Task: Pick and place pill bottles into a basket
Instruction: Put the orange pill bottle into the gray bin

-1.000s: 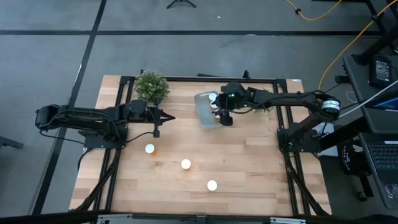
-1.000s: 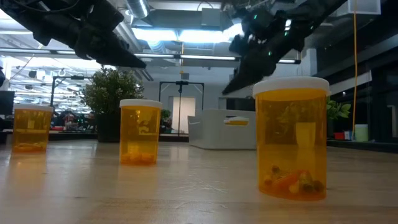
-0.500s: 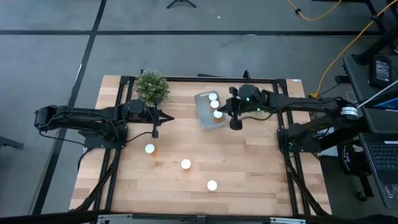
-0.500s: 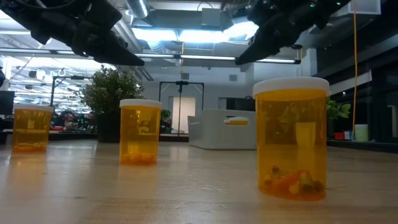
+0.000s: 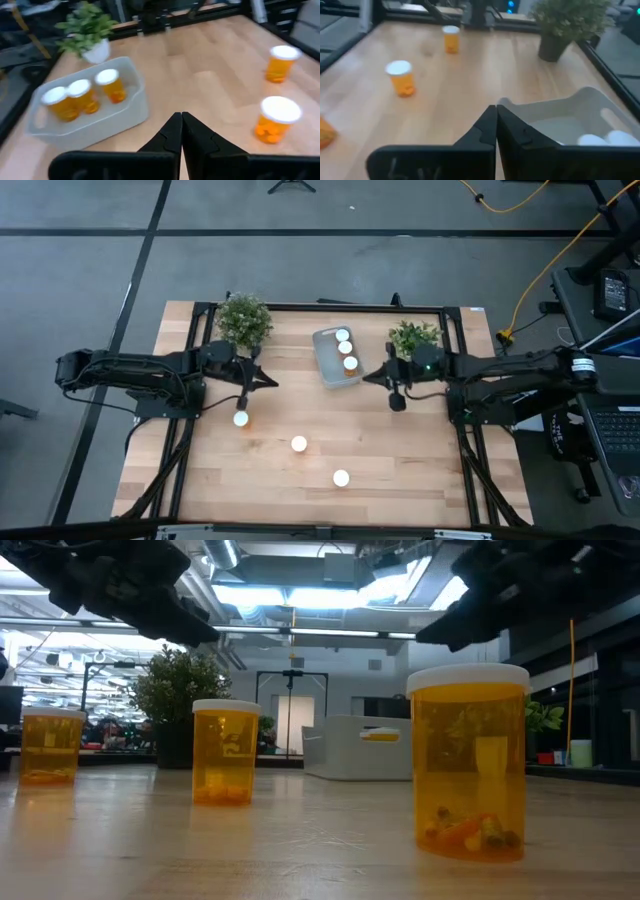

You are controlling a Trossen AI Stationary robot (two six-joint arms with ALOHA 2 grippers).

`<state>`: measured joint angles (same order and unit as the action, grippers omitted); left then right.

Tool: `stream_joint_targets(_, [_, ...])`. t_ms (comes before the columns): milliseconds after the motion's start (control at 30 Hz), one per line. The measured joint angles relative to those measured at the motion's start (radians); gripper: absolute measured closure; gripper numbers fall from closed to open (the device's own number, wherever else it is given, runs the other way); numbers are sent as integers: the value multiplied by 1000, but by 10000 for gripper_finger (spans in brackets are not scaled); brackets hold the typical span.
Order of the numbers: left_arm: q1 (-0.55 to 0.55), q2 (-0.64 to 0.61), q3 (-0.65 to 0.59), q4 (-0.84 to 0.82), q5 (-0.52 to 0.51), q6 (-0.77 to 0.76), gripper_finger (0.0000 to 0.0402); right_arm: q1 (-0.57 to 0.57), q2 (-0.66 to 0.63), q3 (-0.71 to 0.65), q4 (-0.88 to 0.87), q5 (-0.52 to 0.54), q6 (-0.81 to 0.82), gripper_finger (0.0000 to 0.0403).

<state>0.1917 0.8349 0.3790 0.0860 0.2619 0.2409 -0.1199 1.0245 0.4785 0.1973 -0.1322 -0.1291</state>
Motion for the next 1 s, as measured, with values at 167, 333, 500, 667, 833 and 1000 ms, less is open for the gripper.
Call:
stream_joint_targets(167, [-2,1,0,-2,70,18,395,41,-39,-70,38,0,51,386])
stream_joint_targets(333, [-2,1,0,-33,70,43,398,66,-39,-118,105,-2,39,385])
stream_joint_targets(500, [-2,1,0,-32,69,43,390,65,-39,-128,137,0,39,385])
stream_joint_targets(667, [-2,1,0,-31,61,-7,366,65,-39,-128,152,0,40,385])
stream_joint_targets(833, [-2,1,0,-31,55,-19,318,65,-39,-128,152,0,59,385])
stream_joint_targets(1000, [-2,1,0,-30,54,-19,259,65,-39,-128,152,0,100,385])
